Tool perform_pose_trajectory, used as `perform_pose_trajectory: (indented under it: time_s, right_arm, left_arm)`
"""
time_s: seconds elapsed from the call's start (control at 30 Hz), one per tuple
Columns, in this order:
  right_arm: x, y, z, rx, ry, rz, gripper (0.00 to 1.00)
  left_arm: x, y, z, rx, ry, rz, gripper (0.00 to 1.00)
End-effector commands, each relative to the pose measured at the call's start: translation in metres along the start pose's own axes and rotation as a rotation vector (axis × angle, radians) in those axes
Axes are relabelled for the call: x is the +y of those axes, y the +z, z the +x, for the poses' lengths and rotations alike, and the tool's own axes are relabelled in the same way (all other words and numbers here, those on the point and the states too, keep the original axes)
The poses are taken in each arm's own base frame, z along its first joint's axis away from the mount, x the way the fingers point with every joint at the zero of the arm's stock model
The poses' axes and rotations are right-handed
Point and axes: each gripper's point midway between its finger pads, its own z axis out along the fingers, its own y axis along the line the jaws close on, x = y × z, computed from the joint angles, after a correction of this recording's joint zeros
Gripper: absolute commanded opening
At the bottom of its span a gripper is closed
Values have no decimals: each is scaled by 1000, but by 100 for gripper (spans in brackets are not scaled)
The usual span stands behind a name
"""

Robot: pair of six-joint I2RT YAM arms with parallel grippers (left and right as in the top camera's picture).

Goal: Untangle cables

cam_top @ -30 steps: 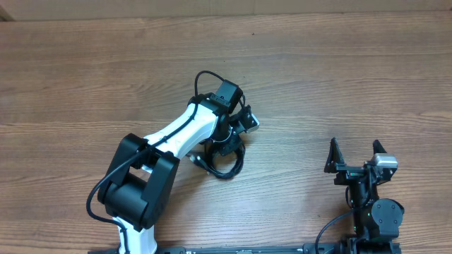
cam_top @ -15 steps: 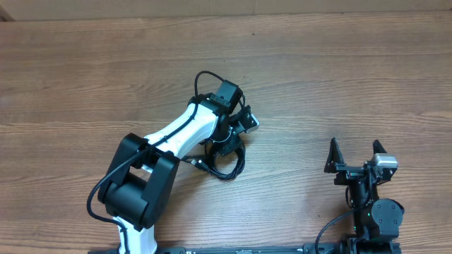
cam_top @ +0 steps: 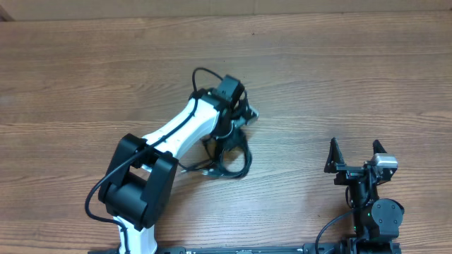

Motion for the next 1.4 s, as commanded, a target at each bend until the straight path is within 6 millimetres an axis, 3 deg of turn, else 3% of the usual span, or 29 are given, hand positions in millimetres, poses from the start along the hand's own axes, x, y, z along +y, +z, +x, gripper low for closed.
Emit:
perform_pose_trajectory:
  time_s: [0.0,0.1,0.2,0.37,0.57,0.8,0.93,1.03,1.1,1.2,1.27,1.37]
  right_arm:
    - [1,0,3,1,-1,-8,100]
    - [1,0,3,1,-1,-8,100]
    - [1,0,3,1,-1,-8,100]
    - [1,0,3,1,-1,-8,100]
    - [1,0,3,1,-1,-8,100]
    - [4,0,3,2,19,-22,100]
    - [23,-1,2,23,315,-131,100]
    - [52,-8,2,121,754,-290,100]
    - [71,-15,3,218,957,-383,100]
    - [92,-26,4,333,1082,-488,100]
    - [95,-28,4,360,1129,-502,100]
    - [99,-31,2,351,1067,-539,100]
  left_arm:
    - [-4,-76,-62,-225,-136,-18,4]
    - [-6,-118,-86,-343,-224,-21,4]
    - [-10,-151,-97,-426,-328,-5,4]
    - [-16,-176,-93,-472,-424,17,4]
    - [-20,-177,-85,-443,-591,64,4]
    - [-39,-178,-87,-419,-668,202,4]
    - [-31,-179,-86,-414,-829,228,4]
    - [-22,-181,-85,-417,-926,241,4]
    - [-15,-183,-84,-426,-940,237,4]
    - [-10,-185,-83,-429,-953,244,4]
    - [-15,-187,-85,-423,-942,284,4]
    - [-26,-190,-89,-422,-873,342,4]
